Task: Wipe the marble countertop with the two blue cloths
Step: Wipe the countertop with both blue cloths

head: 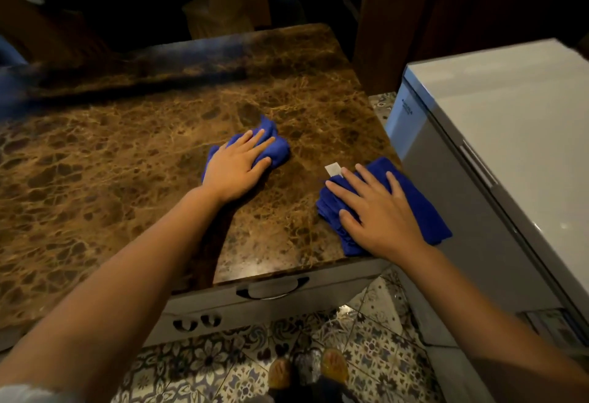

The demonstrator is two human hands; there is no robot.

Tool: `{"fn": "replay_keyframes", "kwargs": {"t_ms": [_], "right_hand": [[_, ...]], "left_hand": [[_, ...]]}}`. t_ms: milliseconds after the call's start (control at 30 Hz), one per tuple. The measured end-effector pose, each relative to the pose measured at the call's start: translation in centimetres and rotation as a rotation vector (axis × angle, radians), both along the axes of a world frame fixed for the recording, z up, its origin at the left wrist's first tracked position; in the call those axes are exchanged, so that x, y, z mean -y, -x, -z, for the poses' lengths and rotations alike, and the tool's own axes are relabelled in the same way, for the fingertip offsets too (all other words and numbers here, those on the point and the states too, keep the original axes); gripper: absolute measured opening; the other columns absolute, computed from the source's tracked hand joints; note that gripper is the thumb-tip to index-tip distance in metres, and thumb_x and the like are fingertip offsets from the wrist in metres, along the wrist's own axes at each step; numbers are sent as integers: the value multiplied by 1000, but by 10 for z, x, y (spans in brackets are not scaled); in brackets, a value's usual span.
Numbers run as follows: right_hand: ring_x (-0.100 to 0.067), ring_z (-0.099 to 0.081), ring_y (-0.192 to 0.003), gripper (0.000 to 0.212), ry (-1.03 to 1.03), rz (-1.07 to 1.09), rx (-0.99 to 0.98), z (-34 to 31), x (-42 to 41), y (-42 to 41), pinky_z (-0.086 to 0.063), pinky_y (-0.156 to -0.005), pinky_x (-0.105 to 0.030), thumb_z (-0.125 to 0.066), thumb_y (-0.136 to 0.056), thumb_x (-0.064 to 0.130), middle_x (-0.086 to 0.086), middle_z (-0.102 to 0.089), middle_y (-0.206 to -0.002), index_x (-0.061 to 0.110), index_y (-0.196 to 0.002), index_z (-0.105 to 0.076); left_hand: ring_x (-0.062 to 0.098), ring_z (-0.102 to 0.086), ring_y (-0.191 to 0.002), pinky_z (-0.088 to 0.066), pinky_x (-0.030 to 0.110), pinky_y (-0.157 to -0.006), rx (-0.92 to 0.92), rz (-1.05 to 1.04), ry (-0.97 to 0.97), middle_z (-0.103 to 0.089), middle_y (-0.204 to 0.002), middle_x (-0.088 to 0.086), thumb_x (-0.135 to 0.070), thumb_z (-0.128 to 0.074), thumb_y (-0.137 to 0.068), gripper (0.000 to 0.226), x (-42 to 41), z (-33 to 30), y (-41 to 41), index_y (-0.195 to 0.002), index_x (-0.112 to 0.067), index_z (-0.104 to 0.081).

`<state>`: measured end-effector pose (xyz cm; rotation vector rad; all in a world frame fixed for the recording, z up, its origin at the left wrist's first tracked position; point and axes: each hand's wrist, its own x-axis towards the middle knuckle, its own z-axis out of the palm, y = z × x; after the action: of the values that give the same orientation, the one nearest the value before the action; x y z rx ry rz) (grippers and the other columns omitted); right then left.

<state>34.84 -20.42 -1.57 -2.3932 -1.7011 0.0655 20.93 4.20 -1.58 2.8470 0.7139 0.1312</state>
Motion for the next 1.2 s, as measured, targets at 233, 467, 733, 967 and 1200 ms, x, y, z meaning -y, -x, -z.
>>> {"fn": "replay_keyframes", "kwargs": {"t_ms": [233, 467, 733, 967, 1200], "right_hand": [[-20, -14, -140, 57, -16, 15, 12, 1, 0, 1, -8, -110, -54, -16, -83, 45, -1, -29, -151, 35, -138, -31], [-19, -13, -140, 60, -8, 11, 26, 1, 0, 0, -8, -110, -55, -12, -81, 43, 0, -27, -151, 35, -139, -29], [-18, -12, -140, 64, 10, 8, 38, 1, 0, 0, -7, -110, -54, -9, -78, 42, 1, -26, -152, 37, -139, -27], [-18, -13, -140, 65, 5, 12, 39, 0, -1, 0, -8, -110, -54, -9, -77, 41, 1, -27, -151, 36, -139, -28], [-19, -13, -140, 66, 10, 9, 46, 0, -1, 1, -7, -110, -53, -8, -77, 42, 0, -27, -151, 35, -139, -27]], "left_hand": [[18, -18, -140, -26, 48, -106, -29, 266, -16, -24, -152, -4, -50, -21, -89, 55, 77, -1, 23, -140, -31, -27], [15, -11, -141, -16, 45, -111, -61, 388, -16, -20, -152, -6, -53, -19, -91, 54, 126, 0, 46, -142, -33, -23], [17, -24, -136, -35, 47, -105, 7, 523, -28, -35, -148, 1, -42, -35, -92, 50, 140, 1, 59, -139, -24, -33], [18, -30, -136, -39, 43, -104, 44, 641, -65, -40, -145, 1, -39, -41, -92, 46, 137, 11, 78, -134, -22, -40], [17, -36, -131, -28, 29, -102, 96, 677, -91, -49, -139, 3, -35, -45, -91, 41, 135, 5, 92, -129, -19, -47]]}}
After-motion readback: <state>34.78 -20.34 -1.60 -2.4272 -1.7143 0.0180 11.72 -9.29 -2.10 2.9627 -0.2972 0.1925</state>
